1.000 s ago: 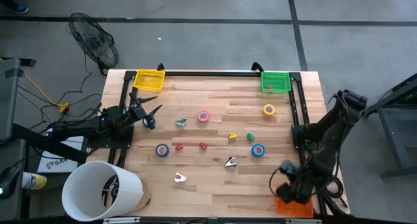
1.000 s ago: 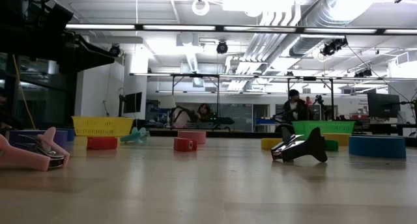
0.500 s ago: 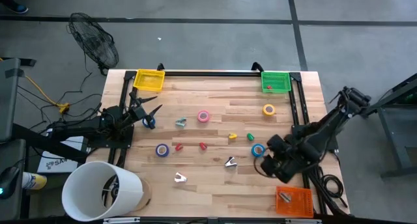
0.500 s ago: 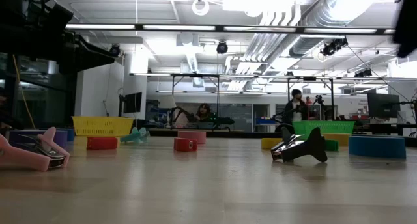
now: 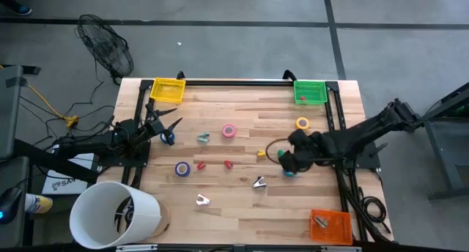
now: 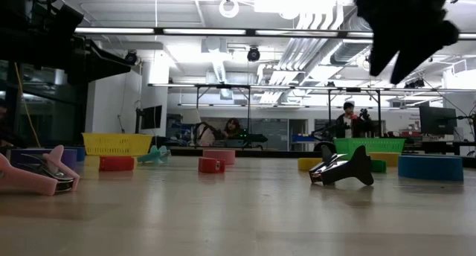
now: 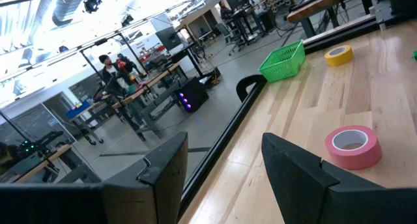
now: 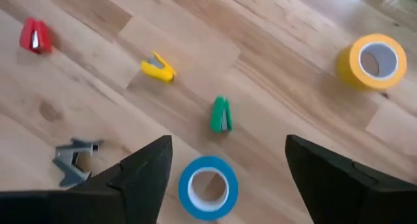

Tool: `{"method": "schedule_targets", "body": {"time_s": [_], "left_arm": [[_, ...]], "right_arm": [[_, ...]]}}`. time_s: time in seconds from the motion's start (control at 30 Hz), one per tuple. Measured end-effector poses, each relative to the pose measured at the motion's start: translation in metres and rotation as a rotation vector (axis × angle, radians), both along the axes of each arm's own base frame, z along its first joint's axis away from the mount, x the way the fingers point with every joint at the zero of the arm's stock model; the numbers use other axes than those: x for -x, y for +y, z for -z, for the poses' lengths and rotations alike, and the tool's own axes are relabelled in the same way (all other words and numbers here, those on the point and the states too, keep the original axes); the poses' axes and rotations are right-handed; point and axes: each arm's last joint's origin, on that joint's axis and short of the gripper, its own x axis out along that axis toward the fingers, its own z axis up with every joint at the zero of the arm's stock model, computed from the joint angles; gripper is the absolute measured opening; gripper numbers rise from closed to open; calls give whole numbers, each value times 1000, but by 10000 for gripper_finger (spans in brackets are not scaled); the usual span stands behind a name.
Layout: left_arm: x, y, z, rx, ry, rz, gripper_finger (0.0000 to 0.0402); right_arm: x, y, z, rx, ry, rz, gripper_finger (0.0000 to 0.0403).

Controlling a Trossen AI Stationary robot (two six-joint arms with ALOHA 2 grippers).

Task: Pick and place Stapler, Stapler remover, tape
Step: Put the green stapler into the green bin

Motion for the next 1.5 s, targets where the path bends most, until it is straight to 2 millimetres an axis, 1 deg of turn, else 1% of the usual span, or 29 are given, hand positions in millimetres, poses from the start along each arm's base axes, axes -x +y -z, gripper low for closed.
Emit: {"method": "schedule_targets", "body": {"time_s": [0.13, 0.23, 0.47, 0.73, 0.87, 0.97, 1.13, 1.33, 1.4, 1.5], "left_arm": [[0, 0, 0, 0, 0, 0, 193], [0, 0, 0, 0, 0, 0, 193], [0, 0, 0, 0, 0, -1, 193], [0, 0, 0, 0, 0, 0, 193], [0, 0, 0, 0, 0, 0, 193], [0, 0, 0, 0, 0, 0, 193], [0, 0, 0, 0, 0, 0, 193], [0, 0, 0, 0, 0, 0, 193], [0, 0, 0, 0, 0, 0, 193], [0, 0, 0, 0, -1, 0, 193]], "right_arm": [[-10, -15, 2, -20, 18, -34, 293], [-20, -23, 10, -39, 57, -51, 293], [-38, -40, 39, -72, 212, -58, 293], [-51, -53, 69, -130, 345, -31, 293], [-55, -58, 80, -147, 392, -41, 293], [-58, -62, 83, -152, 389, -47, 293], [-62, -65, 85, -194, 356, -72, 293], [-63, -65, 86, -195, 348, -79, 293], [-61, -65, 91, -205, 345, -82, 293], [-52, -64, 106, -231, 361, -93, 293]]}}
